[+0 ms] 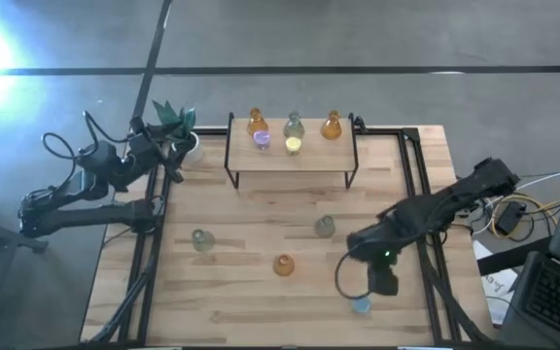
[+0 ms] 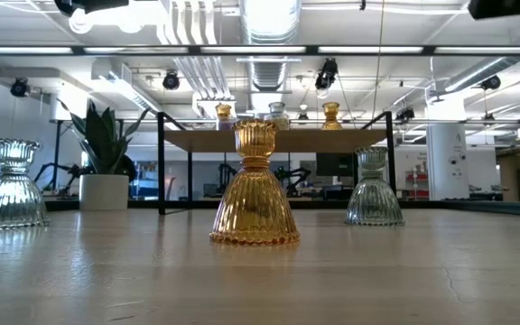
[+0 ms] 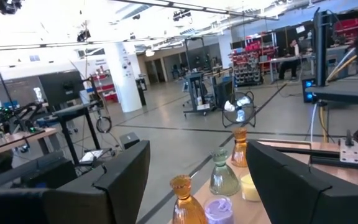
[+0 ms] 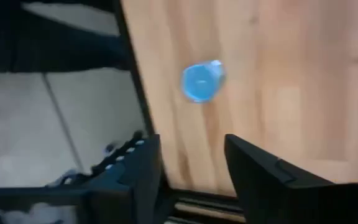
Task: Pick & Place candle stick holders
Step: Put the blue scented candle on the shelf
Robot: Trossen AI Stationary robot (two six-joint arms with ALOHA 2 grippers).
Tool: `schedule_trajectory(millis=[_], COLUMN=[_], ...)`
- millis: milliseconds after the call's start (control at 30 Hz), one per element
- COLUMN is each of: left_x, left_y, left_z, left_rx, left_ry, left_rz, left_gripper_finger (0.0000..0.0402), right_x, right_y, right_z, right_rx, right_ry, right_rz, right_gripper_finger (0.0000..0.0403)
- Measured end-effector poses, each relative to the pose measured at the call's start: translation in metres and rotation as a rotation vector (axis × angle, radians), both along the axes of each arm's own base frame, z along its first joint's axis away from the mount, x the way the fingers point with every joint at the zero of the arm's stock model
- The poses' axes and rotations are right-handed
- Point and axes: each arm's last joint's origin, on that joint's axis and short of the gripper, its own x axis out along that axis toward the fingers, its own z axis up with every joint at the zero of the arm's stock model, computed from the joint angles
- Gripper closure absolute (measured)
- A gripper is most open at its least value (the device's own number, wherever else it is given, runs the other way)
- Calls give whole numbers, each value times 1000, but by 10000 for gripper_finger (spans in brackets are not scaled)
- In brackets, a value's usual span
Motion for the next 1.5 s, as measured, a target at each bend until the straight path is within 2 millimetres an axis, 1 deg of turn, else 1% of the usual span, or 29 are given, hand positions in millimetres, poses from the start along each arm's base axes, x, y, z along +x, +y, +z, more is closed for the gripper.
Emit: schedule_trajectory(millis=[100, 267, 367, 467, 600, 833, 1133, 1500], left_x=[0, 0, 0, 0, 0, 0, 0, 0], left_y=[0, 0, 0, 0, 0, 0, 0, 1], left_z=[0, 0, 0, 0, 0, 0, 0, 0], left_rx=[0, 0, 0, 0, -1, -1, 3, 16], left_ry=[0, 0, 0, 0, 0, 0, 3, 14], left_rz=[2, 2, 4, 4, 10, 10, 9, 21], left_gripper_finger=[131, 131, 131, 131, 131, 132, 133, 133], right_x=[7, 12, 15, 19, 24, 22, 19, 23], right_y=[12, 26, 35, 45, 59, 80, 104, 114], right_z=[-21, -50, -68, -85, -105, -133, -149, -171], right_rx=[40, 16, -58, -100, -129, -167, -134, -136], right_ry=[56, 120, 107, 75, 49, 99, 88, 119], right_rz=[35, 82, 91, 106, 124, 177, 180, 153], right_gripper_finger=[201, 142, 118, 105, 99, 106, 118, 124])
